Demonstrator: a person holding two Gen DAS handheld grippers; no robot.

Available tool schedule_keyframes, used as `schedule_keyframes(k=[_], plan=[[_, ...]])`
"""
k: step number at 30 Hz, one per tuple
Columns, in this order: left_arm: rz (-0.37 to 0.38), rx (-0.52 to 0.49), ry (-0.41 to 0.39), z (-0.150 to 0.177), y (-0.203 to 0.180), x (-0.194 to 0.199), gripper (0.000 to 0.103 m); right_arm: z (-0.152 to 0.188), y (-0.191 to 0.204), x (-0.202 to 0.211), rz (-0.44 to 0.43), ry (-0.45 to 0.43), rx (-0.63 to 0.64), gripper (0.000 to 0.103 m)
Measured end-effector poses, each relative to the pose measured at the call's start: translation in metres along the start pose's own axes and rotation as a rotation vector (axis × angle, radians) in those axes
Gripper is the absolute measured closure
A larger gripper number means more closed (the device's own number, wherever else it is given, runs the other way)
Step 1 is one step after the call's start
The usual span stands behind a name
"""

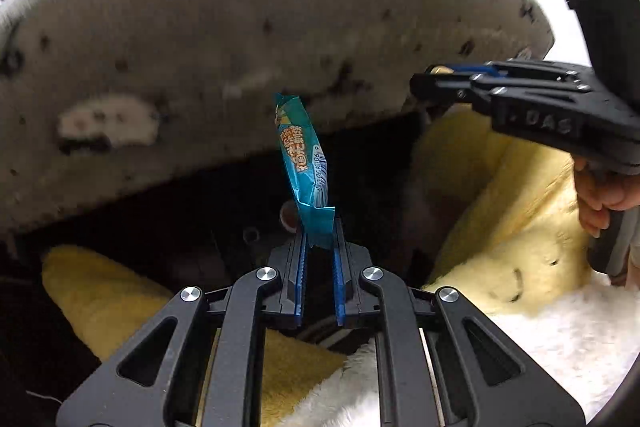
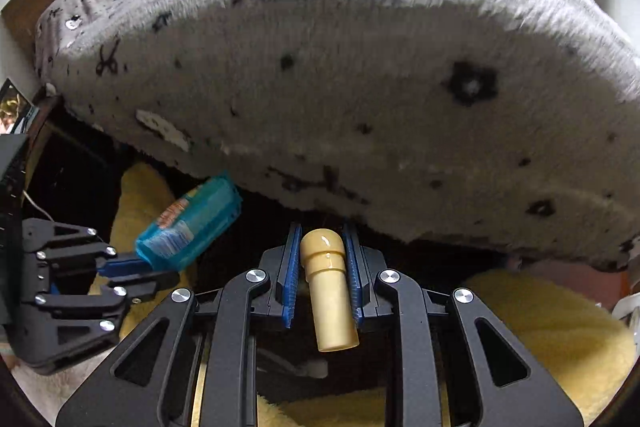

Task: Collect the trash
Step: 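Lower both held items below the bed edge and open both tools over the bin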

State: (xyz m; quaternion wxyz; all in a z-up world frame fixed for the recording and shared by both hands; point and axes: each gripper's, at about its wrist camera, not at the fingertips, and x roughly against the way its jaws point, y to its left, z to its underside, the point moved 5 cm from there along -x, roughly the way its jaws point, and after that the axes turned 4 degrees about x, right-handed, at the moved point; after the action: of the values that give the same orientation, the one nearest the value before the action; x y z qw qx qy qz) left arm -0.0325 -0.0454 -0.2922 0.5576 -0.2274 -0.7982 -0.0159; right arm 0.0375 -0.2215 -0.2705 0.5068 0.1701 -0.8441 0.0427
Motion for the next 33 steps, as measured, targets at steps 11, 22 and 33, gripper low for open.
schedule_keyframes(k=[11, 22, 33], plan=[[0.038, 0.077, 0.149, 0.015, 0.020, -0.054, 0.093, 0.016, 0.009, -0.051, -0.065, 0.116, -0.051, 0.081], [0.070, 0.117, 0.221, 0.008, 0.024, -0.093, 0.093, 0.029, 0.014, -0.084, -0.117, 0.208, -0.079, 0.081], [0.029, 0.103, 0.200, -0.005, 0.025, -0.087, 0.077, 0.023, 0.014, -0.088, -0.109, 0.204, -0.088, 0.078]])
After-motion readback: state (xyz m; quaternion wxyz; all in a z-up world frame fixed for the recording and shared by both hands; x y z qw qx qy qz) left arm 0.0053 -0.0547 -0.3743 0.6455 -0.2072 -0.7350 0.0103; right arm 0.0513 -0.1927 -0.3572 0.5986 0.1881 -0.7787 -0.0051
